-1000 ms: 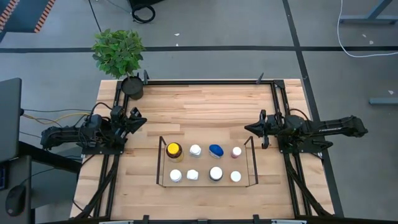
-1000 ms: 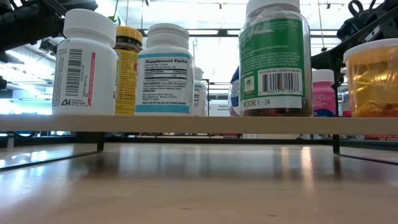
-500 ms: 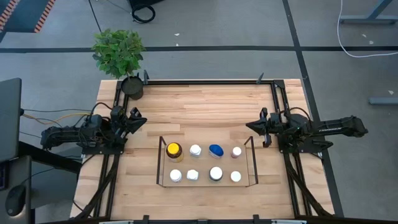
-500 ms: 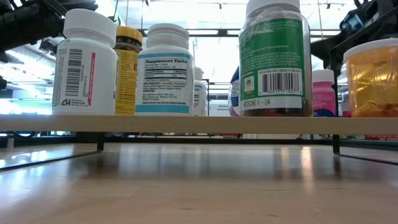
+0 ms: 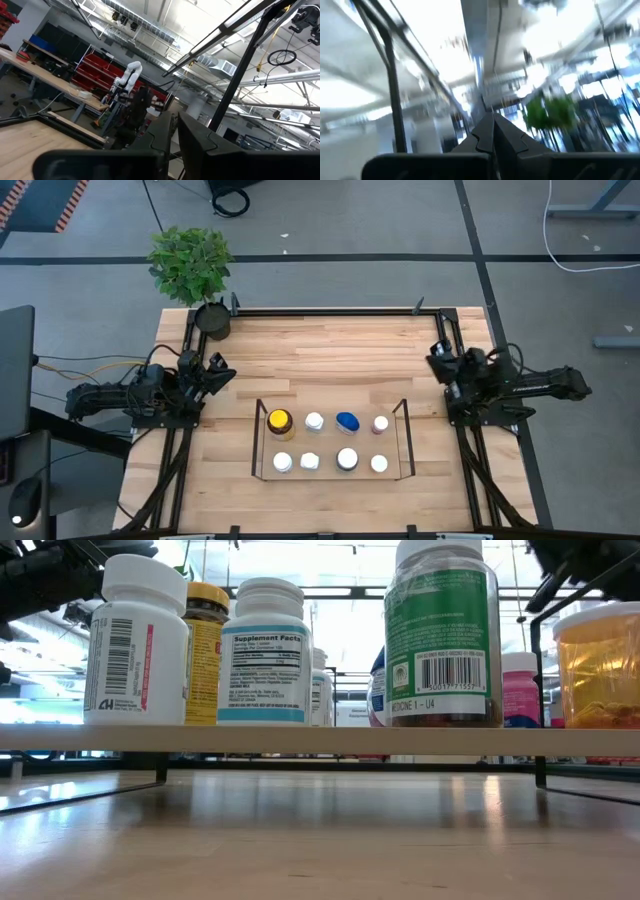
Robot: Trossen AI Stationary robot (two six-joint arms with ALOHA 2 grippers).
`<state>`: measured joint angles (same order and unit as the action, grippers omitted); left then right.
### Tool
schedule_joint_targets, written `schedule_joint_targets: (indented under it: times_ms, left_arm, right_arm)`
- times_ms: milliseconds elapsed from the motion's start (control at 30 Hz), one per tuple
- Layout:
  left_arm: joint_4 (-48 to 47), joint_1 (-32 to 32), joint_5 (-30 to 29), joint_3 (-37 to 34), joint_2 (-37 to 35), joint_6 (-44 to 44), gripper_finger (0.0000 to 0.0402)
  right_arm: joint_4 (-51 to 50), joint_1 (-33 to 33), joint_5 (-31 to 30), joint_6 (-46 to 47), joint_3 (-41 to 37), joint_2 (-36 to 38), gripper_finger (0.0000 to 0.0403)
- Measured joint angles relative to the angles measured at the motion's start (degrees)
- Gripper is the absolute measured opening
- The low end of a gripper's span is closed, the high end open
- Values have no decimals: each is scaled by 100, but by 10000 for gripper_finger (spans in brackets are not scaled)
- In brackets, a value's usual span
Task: Pick and place medicine bottles onto shelf by color
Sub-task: Return to Home Position
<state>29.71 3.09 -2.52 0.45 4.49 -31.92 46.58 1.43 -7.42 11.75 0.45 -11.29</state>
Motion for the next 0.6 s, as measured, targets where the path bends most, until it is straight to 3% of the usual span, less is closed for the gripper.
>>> schedule_joint_targets:
  times_ms: [300,600]
  left_arm:
    - [0,-2,0,0,0,-2,28]
    - [2,0,2,0,0,-2,39]
  right_arm:
    - [1515,0,0,0,0,2,12]
    - [1706,0,1,0,0,2,12]
